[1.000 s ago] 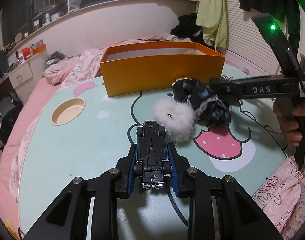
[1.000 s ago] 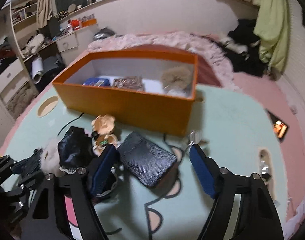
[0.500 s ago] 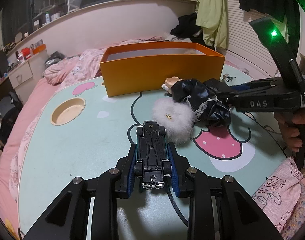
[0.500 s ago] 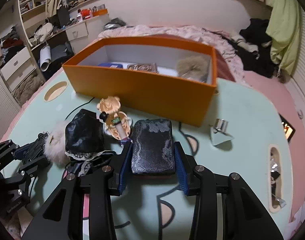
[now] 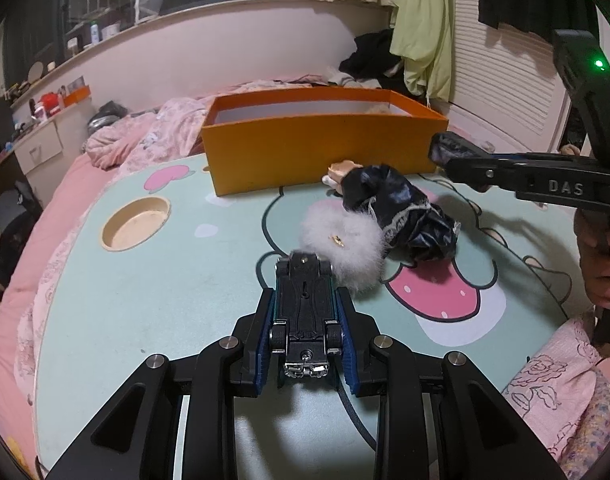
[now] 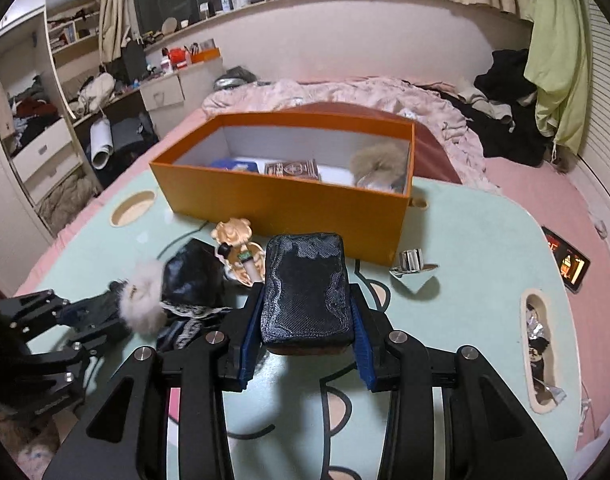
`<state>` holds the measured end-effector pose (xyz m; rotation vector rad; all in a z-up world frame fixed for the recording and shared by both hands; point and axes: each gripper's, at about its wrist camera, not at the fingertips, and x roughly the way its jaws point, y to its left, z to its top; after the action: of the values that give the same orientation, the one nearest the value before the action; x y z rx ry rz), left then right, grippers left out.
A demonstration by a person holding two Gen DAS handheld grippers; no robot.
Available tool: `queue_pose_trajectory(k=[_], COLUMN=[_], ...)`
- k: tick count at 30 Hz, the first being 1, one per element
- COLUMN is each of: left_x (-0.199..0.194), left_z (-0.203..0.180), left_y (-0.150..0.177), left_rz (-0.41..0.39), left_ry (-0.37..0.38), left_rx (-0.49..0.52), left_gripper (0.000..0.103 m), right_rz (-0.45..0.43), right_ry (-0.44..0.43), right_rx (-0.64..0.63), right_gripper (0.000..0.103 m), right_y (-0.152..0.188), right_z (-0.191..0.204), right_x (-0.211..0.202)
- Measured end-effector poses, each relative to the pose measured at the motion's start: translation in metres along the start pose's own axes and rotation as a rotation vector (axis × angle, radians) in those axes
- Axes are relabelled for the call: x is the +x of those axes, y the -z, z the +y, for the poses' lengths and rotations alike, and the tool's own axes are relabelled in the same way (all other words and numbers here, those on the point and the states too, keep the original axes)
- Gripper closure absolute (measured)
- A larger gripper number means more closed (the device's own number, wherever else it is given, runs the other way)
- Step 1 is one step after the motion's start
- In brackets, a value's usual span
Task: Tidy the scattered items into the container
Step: 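Grasp the black wallet with the right tool while the left tool holds the car, then carry car and wallet over the orange box and open both tools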
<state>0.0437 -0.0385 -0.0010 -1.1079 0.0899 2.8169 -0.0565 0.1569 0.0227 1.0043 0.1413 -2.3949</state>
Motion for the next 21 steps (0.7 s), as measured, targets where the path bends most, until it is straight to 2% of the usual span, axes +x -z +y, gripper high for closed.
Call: queue_pose_trajectory(k=[7, 12, 16, 18, 21], left_x=[-0.013, -0.024, -0.033, -0.034, -0.025], left_z=[0.015, 0.023, 0.024, 0.024, 0.025], left_y=[-0.009, -0.030, -0.064, -0.088, -0.128], left_rz=[-0.030, -0.065, -0.115, -0.136, -0.149], left_ry=[0.067, 0.123, 0.133, 0.145, 0.125], left_rx=[-0.075, -0.093, -0.071, -0.064, -0.056], left_gripper=[0.076, 0.076, 0.076, 0.076, 0.076], right_rz=[-0.040, -0.068, -0.082, -0.088, -0.098], right_ry=[-0.016, -0.007, -0.001, -0.006, 0.001], right_rx=[-0.004, -0.007, -0.004, 0.001, 0.010], right_gripper=[0.063, 0.063, 0.062, 0.062, 0.062], right_y=[-0.009, -0.020, -0.034, -0.043, -0.060], right_z=[0.004, 0.006, 0.007, 0.008, 0.009], right_x=[-0.015, -0.021, -0.020, -0.018, -0.012])
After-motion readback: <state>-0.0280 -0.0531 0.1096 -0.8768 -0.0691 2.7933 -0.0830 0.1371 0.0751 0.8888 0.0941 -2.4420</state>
